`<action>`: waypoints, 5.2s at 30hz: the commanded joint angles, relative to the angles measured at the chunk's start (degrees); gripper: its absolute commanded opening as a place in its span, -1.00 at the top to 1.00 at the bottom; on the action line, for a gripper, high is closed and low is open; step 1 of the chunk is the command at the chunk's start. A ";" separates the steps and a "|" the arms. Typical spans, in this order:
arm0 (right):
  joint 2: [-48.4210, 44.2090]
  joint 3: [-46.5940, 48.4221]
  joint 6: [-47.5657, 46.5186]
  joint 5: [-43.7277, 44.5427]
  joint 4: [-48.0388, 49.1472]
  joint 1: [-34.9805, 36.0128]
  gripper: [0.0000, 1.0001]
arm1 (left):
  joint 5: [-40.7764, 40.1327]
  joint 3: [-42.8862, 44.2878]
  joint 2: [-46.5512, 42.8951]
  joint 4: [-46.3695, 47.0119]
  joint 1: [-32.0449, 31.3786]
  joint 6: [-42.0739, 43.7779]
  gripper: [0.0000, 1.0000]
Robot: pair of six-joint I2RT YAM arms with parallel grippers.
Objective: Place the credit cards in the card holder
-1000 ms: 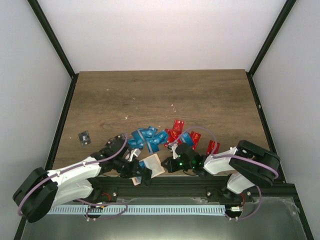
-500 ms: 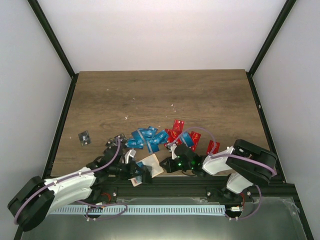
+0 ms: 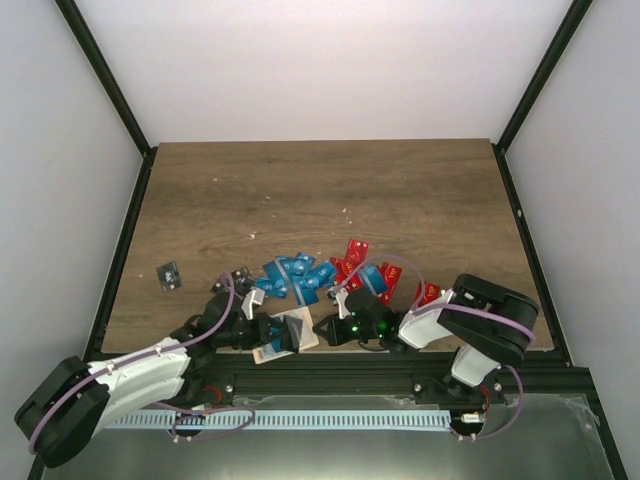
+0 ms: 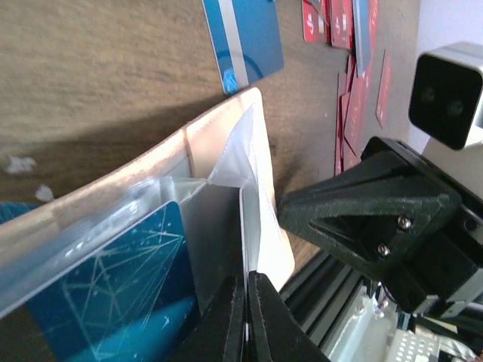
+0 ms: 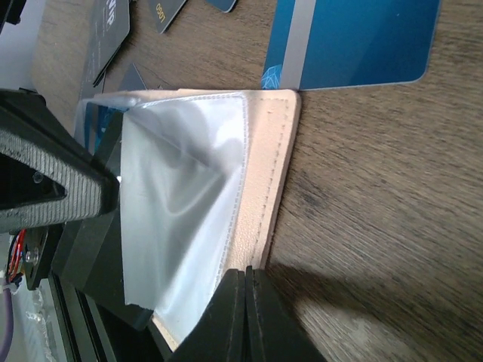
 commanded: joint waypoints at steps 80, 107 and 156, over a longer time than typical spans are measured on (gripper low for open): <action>9.77 3.11 2.94 0.85 -19.23 3.37 0.99 | -16.02 -0.75 11.83 11.55 2.79 11.79 0.92; 9.90 3.33 2.67 -0.02 -19.27 3.39 0.99 | -20.23 -1.01 12.35 16.22 2.75 16.73 0.92; -1.27 3.10 -2.13 10.74 -33.20 0.45 0.99 | -14.54 1.95 26.04 20.39 -8.09 9.05 0.27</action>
